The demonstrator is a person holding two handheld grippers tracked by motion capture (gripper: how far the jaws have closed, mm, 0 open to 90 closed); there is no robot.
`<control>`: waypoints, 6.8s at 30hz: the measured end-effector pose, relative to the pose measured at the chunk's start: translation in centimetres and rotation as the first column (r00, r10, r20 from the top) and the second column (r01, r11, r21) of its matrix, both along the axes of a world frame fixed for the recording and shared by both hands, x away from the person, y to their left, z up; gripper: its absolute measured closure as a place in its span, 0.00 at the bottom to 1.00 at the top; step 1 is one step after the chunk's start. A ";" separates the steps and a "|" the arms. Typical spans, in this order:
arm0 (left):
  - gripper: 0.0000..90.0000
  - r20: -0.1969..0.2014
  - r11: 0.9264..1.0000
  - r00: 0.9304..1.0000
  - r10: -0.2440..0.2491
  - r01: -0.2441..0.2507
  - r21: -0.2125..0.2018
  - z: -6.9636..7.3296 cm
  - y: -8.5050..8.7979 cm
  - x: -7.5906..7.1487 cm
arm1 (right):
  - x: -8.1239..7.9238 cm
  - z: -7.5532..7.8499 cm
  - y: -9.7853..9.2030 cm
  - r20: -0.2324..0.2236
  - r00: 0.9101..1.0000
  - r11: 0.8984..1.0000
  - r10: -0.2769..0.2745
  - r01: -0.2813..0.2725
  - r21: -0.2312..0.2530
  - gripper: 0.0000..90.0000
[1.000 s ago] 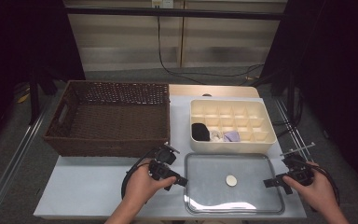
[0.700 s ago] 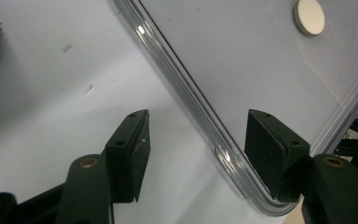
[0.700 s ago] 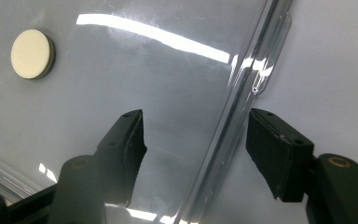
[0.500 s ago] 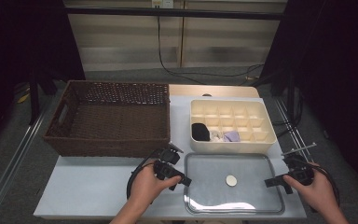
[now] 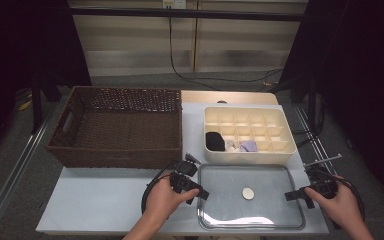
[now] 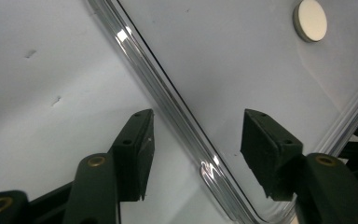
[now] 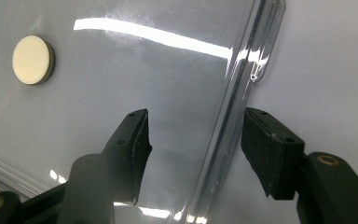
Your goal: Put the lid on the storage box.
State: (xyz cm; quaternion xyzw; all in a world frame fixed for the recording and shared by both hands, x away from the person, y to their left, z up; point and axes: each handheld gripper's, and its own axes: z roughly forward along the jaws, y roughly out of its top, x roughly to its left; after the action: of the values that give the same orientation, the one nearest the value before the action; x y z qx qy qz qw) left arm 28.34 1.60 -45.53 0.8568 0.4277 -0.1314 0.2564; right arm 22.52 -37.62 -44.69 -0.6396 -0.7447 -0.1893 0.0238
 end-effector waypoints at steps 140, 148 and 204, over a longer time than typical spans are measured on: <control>0.89 -0.085 0.911 0.927 0.366 -0.376 -0.168 9.3 -0.6 11.4 | 8.3 8.7 -3.7 0.122 0.954 0.955 -0.275 0.256 0.152 0.87; 0.89 -0.101 0.910 0.918 0.383 -0.394 -0.128 8.9 -1.6 13.2 | 10.8 9.0 -4.5 0.123 0.945 0.946 -0.303 0.283 0.157 0.87; 1.00 0.056 0.987 0.989 0.139 -0.143 0.070 7.2 -2.5 6.3 | 6.4 5.0 2.8 0.124 0.991 0.993 0.051 -0.064 0.103 1.00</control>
State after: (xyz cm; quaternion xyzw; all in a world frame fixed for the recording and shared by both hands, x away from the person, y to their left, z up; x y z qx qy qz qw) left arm 34.67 -0.94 -38.33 0.8363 0.4852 -0.0749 0.2440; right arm 28.94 -34.81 -39.69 -0.6030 -0.7518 -0.2663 0.0182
